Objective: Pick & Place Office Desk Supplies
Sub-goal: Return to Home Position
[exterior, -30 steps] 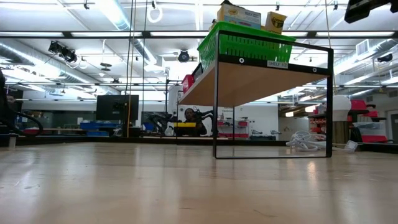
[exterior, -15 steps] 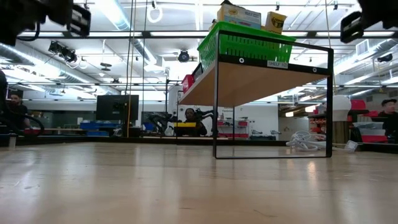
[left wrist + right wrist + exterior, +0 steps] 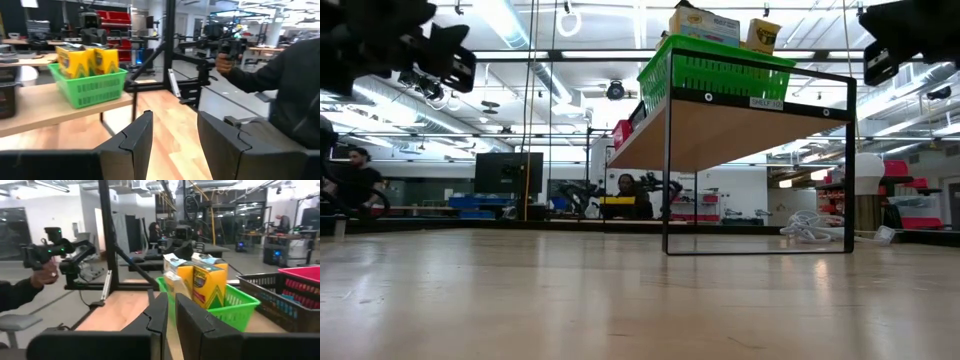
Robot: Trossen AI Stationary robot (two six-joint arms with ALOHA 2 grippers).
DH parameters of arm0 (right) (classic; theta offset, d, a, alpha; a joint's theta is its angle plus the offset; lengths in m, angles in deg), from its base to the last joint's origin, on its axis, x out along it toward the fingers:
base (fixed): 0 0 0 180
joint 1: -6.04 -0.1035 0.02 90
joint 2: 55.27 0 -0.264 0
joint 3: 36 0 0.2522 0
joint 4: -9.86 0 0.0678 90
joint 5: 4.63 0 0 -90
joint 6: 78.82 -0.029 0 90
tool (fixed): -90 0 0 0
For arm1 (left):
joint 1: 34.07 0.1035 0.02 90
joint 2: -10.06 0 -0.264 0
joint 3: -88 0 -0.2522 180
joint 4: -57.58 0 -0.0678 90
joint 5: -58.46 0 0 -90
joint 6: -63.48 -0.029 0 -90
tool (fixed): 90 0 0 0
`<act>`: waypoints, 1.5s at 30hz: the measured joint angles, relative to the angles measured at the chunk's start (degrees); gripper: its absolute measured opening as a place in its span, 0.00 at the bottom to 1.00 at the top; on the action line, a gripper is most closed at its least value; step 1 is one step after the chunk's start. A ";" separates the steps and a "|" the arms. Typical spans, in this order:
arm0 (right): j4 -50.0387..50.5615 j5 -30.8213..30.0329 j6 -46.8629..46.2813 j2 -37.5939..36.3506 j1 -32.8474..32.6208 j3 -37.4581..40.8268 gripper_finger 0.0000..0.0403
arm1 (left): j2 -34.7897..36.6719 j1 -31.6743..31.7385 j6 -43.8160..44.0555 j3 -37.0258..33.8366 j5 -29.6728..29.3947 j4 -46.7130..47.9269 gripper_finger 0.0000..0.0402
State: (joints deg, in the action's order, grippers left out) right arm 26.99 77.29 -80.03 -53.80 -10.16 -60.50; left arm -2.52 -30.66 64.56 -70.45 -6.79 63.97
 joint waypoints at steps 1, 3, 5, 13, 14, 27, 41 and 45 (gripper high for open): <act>0.01 0.04 0.22 0.00 0.51 0.00 0.10 | 0.00 0.64 -0.11 0.00 0.17 -0.06 0.40; 0.70 -0.09 0.82 0.00 1.59 0.00 0.10 | 0.00 1.72 -0.43 0.00 0.26 -0.14 0.40; 1.78 -1.30 0.99 0.00 2.68 0.00 0.10 | 0.00 2.68 -0.45 0.00 0.55 -0.07 0.40; 1.67 -3.76 0.16 -0.04 4.15 1.72 0.10 | 0.00 5.76 -0.13 0.00 5.76 0.69 0.40; -0.86 -3.22 0.36 -0.03 4.15 3.51 0.10 | 0.00 5.76 -0.04 0.00 5.90 0.70 0.40; -11.35 13.68 2.75 0.31 5.26 10.23 0.08 | -0.02 5.65 0.62 -0.56 5.75 0.25 0.40; -4.22 3.86 4.05 0.74 12.00 10.23 0.03 | 3.08 8.96 -0.23 -5.16 2.27 -0.13 0.40; -3.93 6.06 3.12 0.74 15.72 10.23 0.02 | 4.97 10.37 -0.57 -5.16 3.30 0.09 0.40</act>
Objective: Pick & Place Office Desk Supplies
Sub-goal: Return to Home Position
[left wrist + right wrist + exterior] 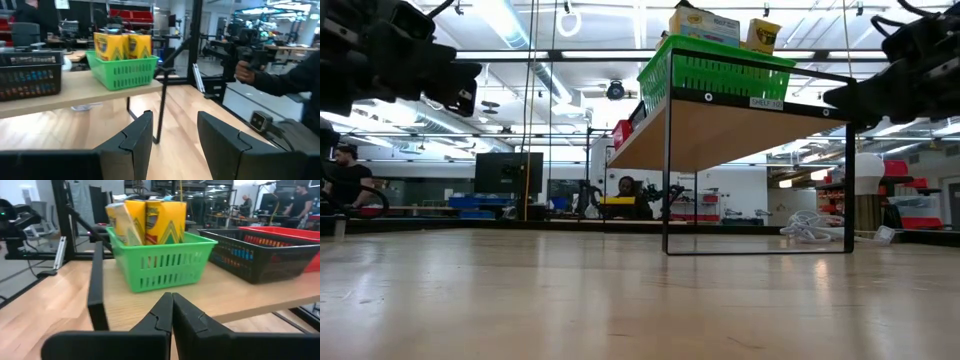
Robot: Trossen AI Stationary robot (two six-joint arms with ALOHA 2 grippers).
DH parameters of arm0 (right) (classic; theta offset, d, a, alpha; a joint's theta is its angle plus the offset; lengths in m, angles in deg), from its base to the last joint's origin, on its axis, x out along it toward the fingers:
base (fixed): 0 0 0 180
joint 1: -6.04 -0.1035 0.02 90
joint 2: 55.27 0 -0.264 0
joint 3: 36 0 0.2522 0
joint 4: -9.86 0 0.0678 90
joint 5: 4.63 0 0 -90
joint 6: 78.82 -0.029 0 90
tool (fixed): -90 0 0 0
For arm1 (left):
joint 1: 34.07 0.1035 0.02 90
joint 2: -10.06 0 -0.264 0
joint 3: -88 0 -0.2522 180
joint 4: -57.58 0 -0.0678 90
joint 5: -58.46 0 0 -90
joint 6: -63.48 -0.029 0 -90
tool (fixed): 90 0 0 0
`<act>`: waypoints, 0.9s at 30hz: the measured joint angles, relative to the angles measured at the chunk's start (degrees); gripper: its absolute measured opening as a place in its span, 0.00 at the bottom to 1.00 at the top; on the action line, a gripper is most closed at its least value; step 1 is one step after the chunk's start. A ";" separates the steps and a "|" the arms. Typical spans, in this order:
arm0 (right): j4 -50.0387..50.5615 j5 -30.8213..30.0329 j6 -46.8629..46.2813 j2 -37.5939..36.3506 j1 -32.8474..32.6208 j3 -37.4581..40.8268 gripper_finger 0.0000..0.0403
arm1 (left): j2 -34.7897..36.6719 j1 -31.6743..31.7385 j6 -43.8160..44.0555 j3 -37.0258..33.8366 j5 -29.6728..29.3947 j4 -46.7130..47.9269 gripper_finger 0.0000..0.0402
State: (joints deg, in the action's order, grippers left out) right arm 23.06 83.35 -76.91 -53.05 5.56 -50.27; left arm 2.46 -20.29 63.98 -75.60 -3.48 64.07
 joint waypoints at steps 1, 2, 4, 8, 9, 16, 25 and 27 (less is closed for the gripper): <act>0.05 0.31 -0.06 0.02 0.59 0.00 0.02 | 0.25 0.22 -0.34 0.00 0.54 0.47 0.40; 0.07 0.35 0.04 0.02 1.02 0.00 0.02 | 0.38 0.20 -0.51 0.00 0.67 0.90 0.40; 0.09 0.38 0.18 0.02 1.87 0.00 0.02 | 0.59 0.20 -0.53 0.00 0.53 2.28 0.40; 0.12 0.46 0.28 0.96 3.15 0.00 0.02 | 0.95 0.20 -1.03 0.00 -0.24 5.07 0.40; 0.13 0.48 0.29 1.47 3.37 0.00 0.03 | 1.10 0.20 -0.96 0.00 -0.50 5.21 0.40; -0.02 -0.68 -3.75 4.81 3.35 0.00 0.03 | 3.12 0.17 -1.03 0.00 1.35 5.31 0.40; -0.08 -0.79 -1.64 4.96 3.35 0.02 0.03 | 4.58 0.16 -0.59 0.00 0.66 5.34 0.40; -0.06 -0.76 -0.26 4.96 3.35 0.02 0.03 | 4.58 0.15 -0.03 0.00 -0.76 5.33 0.40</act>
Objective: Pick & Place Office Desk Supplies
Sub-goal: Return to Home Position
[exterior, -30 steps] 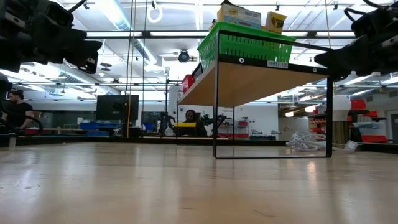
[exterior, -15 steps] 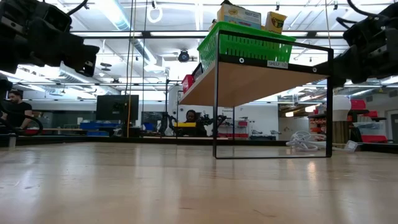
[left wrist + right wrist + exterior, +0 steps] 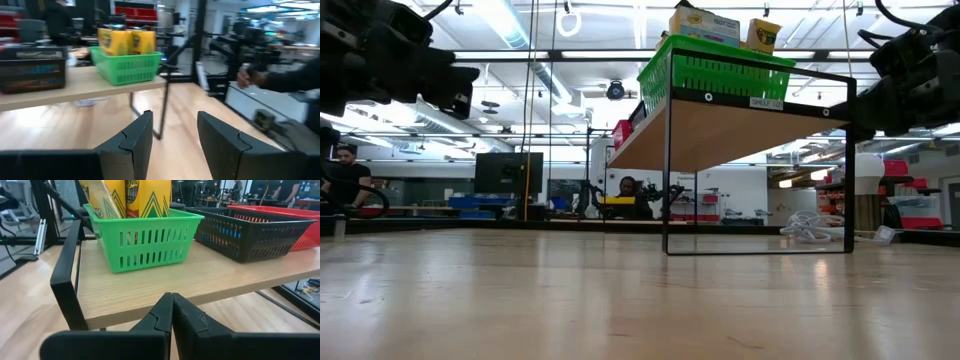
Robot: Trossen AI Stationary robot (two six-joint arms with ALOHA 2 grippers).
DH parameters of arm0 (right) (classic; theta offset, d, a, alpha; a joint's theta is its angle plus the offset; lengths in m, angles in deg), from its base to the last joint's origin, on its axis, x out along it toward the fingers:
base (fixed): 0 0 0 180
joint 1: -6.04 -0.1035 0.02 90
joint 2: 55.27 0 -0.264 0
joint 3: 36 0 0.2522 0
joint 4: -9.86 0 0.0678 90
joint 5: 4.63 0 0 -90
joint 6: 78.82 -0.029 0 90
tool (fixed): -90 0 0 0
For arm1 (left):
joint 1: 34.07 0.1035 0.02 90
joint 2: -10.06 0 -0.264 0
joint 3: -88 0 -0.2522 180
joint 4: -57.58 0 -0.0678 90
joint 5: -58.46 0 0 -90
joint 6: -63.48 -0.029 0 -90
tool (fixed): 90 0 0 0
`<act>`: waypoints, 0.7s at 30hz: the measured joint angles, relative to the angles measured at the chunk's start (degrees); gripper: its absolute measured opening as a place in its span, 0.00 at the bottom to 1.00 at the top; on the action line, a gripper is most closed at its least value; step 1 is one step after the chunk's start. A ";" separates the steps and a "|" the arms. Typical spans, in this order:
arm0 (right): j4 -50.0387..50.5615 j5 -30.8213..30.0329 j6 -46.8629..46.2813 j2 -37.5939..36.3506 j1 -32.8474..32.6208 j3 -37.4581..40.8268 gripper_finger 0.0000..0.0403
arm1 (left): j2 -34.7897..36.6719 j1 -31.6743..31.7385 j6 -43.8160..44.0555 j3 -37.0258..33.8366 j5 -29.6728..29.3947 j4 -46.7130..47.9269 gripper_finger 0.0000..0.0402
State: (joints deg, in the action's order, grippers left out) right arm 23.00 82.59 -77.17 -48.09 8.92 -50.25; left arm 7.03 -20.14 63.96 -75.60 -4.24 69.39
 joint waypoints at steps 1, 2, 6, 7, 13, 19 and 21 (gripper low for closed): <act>0.00 0.02 0.14 0.00 0.00 0.00 0.03 | 0.00 -0.06 0.13 0.00 -1.48 -0.12 0.40; -0.02 0.01 0.27 0.00 0.00 0.00 0.03 | 0.00 -0.06 0.13 0.00 -3.20 -0.27 0.40; -0.02 0.02 2.61 -0.04 0.00 0.00 0.03 | 0.00 -0.07 -1.10 0.00 -9.77 -0.38 0.40; -0.02 0.02 3.17 -0.04 0.00 0.00 0.03 | 0.00 -0.08 -1.32 0.00 -10.76 -0.38 0.40; -0.02 0.04 3.65 -0.04 0.00 0.00 0.03 | -0.24 -0.08 -0.30 0.00 -12.71 0.40 0.40; -0.03 0.04 3.75 -0.04 0.00 0.02 0.03 | -0.31 -0.08 -0.05 0.00 -12.71 0.41 0.40; -0.04 0.04 3.76 -0.04 0.00 0.02 0.03 | -0.31 -0.08 -0.05 0.00 -12.71 0.39 0.40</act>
